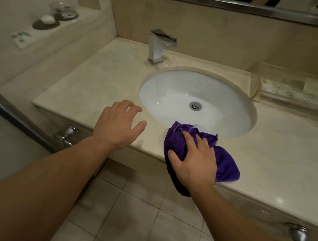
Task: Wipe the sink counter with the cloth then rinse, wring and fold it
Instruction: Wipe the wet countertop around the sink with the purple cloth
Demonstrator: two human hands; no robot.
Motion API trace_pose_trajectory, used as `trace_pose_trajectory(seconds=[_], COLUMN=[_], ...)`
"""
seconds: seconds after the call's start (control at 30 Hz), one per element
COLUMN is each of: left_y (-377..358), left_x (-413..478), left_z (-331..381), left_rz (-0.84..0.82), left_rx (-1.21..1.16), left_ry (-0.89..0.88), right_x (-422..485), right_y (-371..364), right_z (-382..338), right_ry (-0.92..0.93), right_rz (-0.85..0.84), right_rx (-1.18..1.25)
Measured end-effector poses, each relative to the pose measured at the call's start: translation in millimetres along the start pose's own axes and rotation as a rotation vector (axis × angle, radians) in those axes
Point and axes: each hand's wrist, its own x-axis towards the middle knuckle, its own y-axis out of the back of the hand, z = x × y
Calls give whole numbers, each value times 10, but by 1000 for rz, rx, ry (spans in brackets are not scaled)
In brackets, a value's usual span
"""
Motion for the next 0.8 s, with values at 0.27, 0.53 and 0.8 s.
trace_pose_trajectory(seconds=[0.27,0.53,0.8], left_y=[36,43,34], left_x=[306,513,727], left_z=[-1041,-1890,-2406], left_rz=[-57,-62,-79], left_rx=[-53,-116,-167], left_ry=[-13,35,32], right_x=[212,409,669], right_y=[-360,-641,-855], right_z=[-790,-1492,-2062], right_ry=[-95,-150,-122], right_rz=[86,125,57], right_rx=[-11,3,-1])
